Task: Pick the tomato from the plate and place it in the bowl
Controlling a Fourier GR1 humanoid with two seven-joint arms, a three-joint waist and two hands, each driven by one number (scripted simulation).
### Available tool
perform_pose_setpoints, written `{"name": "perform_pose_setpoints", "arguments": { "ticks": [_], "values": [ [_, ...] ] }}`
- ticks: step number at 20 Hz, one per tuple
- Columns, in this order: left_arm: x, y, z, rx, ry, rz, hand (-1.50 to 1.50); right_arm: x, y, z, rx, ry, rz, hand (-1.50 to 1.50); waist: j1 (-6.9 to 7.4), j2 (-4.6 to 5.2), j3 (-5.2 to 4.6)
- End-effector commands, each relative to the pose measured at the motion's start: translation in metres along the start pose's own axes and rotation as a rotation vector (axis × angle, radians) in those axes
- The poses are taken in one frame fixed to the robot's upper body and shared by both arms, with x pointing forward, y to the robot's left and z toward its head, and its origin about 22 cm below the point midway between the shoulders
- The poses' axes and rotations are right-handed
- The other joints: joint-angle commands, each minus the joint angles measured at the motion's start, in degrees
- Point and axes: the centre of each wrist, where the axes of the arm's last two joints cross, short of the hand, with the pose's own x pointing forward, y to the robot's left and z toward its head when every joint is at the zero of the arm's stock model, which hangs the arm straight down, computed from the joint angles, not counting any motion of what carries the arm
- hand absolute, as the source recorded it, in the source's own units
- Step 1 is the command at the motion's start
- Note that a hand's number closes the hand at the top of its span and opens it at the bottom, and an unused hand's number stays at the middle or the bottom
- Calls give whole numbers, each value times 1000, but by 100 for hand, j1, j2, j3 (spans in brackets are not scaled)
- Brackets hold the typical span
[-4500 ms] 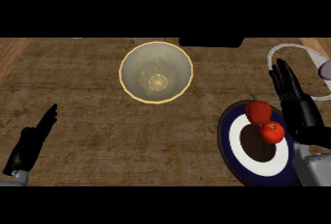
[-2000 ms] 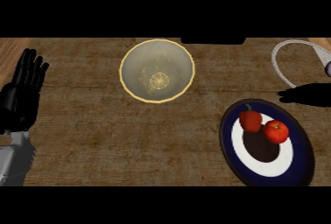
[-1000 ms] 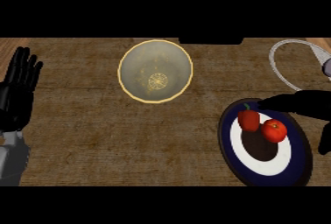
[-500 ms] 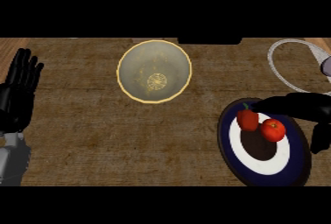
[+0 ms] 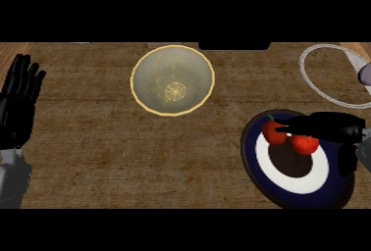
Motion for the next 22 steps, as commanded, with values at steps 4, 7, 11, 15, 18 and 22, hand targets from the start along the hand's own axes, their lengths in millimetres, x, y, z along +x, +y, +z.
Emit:
{"name": "perform_pose_setpoints", "arguments": {
  "ticks": [4,7,11,15,18,22],
  "values": [
    [-11,-4,4,6,7,5,0,-6,12,-5,71,6,-50,-150,-44,3,10],
    [-1,-5,-15,11,-4,4,0,-14,7,-26,87,24,-51,-150,4,27,12],
    [-3,9,-5,-2,-15,2,0,-21,1,-26,61,-25,-17,150,32,20,13],
    [-9,-1,-1,3,-15,-8,0,-17,24,-43,-40,-87,-34,150,23,19,14],
    [-7,0,-13,-1,5,19,0,-32,-1,-21,-70,-92,-4,150,11,29,13],
    [-3,14,14,-10,-11,6,0,-31,17,-31,-100,-92,-12,150,38,9,14]
  ]
}}
